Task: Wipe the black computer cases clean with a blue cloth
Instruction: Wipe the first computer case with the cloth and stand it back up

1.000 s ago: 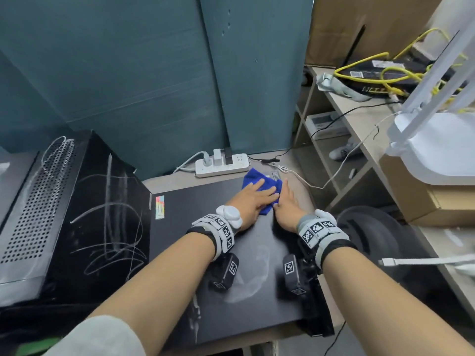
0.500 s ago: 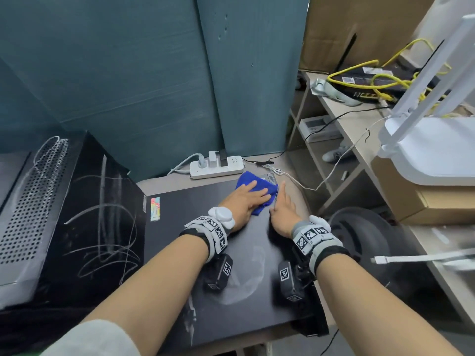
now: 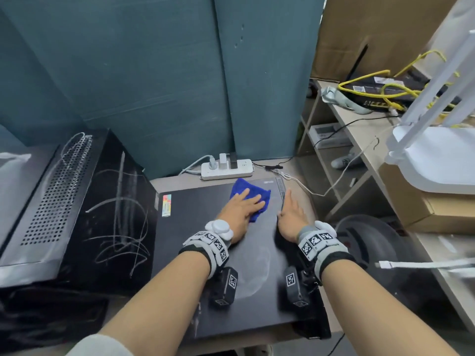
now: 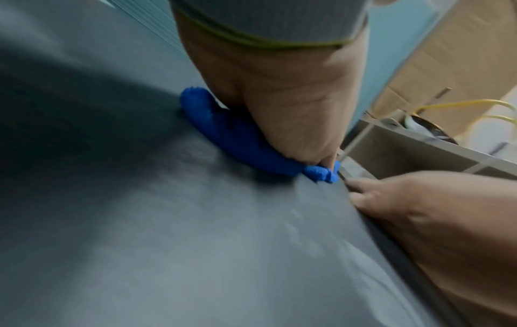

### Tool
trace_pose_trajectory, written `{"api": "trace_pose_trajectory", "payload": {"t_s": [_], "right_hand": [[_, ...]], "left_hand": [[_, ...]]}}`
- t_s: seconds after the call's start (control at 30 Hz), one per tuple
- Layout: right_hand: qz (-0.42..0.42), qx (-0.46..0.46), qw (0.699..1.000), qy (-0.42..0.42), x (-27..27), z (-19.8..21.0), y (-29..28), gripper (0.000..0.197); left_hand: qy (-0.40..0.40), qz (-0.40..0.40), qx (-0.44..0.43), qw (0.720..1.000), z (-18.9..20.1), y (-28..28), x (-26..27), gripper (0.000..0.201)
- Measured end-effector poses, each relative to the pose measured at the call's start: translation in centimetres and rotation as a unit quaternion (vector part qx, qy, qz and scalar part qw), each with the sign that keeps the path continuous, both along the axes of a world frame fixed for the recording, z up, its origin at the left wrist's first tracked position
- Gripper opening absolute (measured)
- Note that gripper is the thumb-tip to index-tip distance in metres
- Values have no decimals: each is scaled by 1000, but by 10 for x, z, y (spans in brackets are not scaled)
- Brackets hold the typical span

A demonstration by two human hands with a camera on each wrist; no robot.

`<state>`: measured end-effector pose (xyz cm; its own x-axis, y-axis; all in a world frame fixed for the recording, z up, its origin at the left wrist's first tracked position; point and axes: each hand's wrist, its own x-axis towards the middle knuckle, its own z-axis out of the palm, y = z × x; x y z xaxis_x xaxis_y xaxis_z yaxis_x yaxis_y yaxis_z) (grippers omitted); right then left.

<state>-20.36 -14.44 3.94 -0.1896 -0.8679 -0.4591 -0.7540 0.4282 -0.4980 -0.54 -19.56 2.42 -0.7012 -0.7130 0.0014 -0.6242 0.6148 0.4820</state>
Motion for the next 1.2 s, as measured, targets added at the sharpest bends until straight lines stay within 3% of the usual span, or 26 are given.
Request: {"api": "trace_pose_trajectory", "payload": {"t_s": [0.1, 0.2, 0.27, 0.37, 0.5, 0.57, 0.67, 0.77, 0.83, 0.93, 1.03, 1.2], "right_hand": [[21, 2, 999, 46, 6, 4, 2, 76], [87, -40, 989, 114, 14, 4, 8, 85], [129, -60, 979, 145, 19, 6, 7, 82], [149, -47, 975, 160, 24, 9, -1, 78], [172, -77, 961, 204, 28, 2, -1, 69], [184, -81, 957, 210, 27, 0, 2, 69], [189, -65, 957, 212, 27, -2, 1, 71], [178, -59, 957, 220, 33, -2, 0, 71], [196, -61, 954, 220, 48, -2, 0, 71], [234, -75, 946, 213, 78, -3, -3, 71], [239, -52, 947, 210, 82, -3, -7, 73], [280, -20, 944, 173, 63, 6, -13, 77]], "left_hand": [[10, 159, 2, 987, 0, -14, 52, 54], [-31, 246, -4, 969, 5, -14, 52, 58], [-21, 217, -8, 976, 6, 4, 29, 58], [13, 102, -3, 995, 6, 43, 3, 57], [-8, 62, 10, 998, 11, 50, 38, 55], [-1, 149, 11, 989, 9, 45, 79, 54], [-17, 324, 18, 946, 3, 35, 144, 56], [-73, 410, 1, 909, 6, 34, 148, 59], [-119, 383, -18, 916, 11, 44, 119, 64], [-115, 274, -10, 955, 16, 71, 71, 66], [-92, 195, -9, 976, 13, 78, 74, 64], [-67, 345, -8, 936, 6, 49, 133, 62]]}}
